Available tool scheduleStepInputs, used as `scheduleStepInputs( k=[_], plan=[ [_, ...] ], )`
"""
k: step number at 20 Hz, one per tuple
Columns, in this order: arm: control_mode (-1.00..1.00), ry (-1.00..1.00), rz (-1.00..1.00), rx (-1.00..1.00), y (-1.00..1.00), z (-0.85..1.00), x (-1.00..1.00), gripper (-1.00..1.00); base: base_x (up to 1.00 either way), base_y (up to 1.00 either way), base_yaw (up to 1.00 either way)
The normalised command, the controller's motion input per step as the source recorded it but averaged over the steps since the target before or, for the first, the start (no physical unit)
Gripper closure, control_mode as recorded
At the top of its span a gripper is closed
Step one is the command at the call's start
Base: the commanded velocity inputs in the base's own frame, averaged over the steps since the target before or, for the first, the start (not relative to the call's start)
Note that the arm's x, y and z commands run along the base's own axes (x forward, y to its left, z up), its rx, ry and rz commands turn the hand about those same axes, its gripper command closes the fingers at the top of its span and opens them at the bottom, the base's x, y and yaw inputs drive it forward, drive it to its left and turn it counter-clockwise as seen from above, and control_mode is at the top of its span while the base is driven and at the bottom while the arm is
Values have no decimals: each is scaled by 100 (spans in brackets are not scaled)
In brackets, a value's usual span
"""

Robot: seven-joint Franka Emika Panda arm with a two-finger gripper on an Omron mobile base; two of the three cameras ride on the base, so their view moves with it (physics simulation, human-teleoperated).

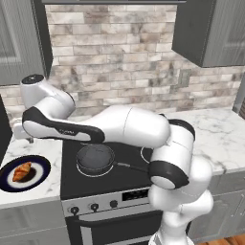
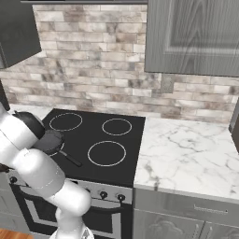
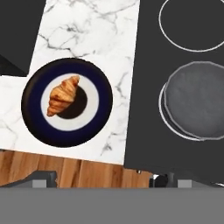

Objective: Pick the croissant and place it on the pan. Then turn on the stove to warm the croissant.

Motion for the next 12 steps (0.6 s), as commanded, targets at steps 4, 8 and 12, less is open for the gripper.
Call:
scheduleStepInputs(
  k=[4, 8, 12],
  plan=[
    [-100, 16, -13, 0, 28, -54, 0, -100, 0, 0, 0],
    [-100, 7, -6, 0, 15, -24, 2, -100, 0, 0, 0],
    [-100, 0, 0, 0, 3, -11, 0, -100, 0, 0, 0]
  ],
)
